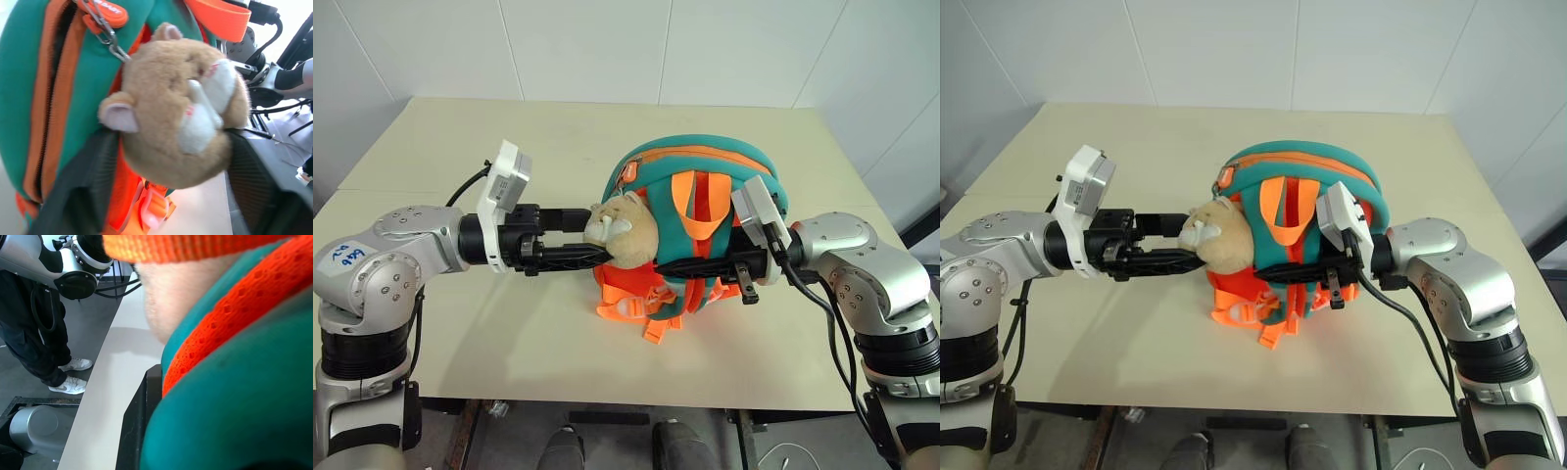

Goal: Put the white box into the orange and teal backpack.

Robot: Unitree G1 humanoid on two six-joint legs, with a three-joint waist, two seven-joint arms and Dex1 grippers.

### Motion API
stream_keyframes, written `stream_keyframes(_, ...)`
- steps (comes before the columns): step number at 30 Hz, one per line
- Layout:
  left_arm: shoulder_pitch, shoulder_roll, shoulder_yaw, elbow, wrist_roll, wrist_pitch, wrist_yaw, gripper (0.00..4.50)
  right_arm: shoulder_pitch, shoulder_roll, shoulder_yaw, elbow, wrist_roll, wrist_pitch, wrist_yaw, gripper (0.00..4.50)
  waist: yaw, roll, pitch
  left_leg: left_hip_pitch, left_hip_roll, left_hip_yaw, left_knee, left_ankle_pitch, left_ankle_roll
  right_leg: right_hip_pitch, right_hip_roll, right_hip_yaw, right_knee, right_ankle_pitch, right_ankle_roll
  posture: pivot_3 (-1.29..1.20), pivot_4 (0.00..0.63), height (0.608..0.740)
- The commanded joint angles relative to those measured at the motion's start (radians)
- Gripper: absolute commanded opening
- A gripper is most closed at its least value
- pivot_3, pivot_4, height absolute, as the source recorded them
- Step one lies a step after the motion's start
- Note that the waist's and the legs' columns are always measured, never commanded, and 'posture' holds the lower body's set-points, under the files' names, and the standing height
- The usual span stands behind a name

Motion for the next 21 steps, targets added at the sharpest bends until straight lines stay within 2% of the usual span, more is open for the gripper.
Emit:
stream_keyframes(1, -0.031, -0.004, 0.002, -0.016, -0.026, -0.018, 0.013, 1.99, -0.013, 0.007, -0.009, -0.027, 0.010, -0.015, -0.001, 0.00, 0.000, 0.000, 0.000, 0.000, 0.000, 0.000, 0.000, 0.000, 0.000, 0.000, 0.000, 0.000, 0.000, 0.000, 0.000, 0.00, 0.150, 0.740)
stream_keyframes(4, -0.036, -0.005, 0.004, -0.015, -0.036, -0.010, 0.018, 1.09, -0.010, 0.006, -0.010, -0.029, 0.009, -0.015, -0.004, 0.00, 0.000, 0.000, 0.000, 0.000, 0.000, 0.000, 0.000, 0.000, 0.000, 0.000, 0.000, 0.000, 0.000, 0.000, 0.000, 0.00, 0.150, 0.740)
stream_keyframes(7, -0.042, 0.005, 0.014, -0.010, -0.047, -0.001, 0.021, 0.43, -0.006, 0.005, -0.014, -0.031, 0.010, -0.016, -0.006, 0.00, 0.000, 0.000, 0.000, 0.000, 0.000, 0.000, 0.000, 0.000, 0.000, 0.000, 0.000, 0.000, 0.000, 0.000, 0.000, 0.00, 0.150, 0.740)
stream_keyframes(14, -0.074, 0.078, 0.077, 0.049, -0.069, 0.003, 0.015, 0.33, 0.028, 0.006, -0.037, -0.056, 0.040, -0.020, -0.004, 0.00, -0.001, 0.000, 0.000, 0.000, 0.000, 0.000, 0.000, 0.000, 0.000, 0.000, 0.000, 0.000, 0.000, 0.000, 0.000, 0.00, 0.150, 0.740)
stream_keyframes(21, -0.093, 0.170, 0.092, 0.178, -0.005, -0.031, 0.027, 0.31, 0.087, 0.021, -0.062, -0.112, 0.093, -0.021, -0.032, 0.00, -0.006, 0.000, 0.000, 0.000, 0.000, 0.000, -0.001, 0.000, 0.000, 0.000, 0.000, 0.000, -0.001, 0.000, 0.000, 0.00, 0.150, 0.740)
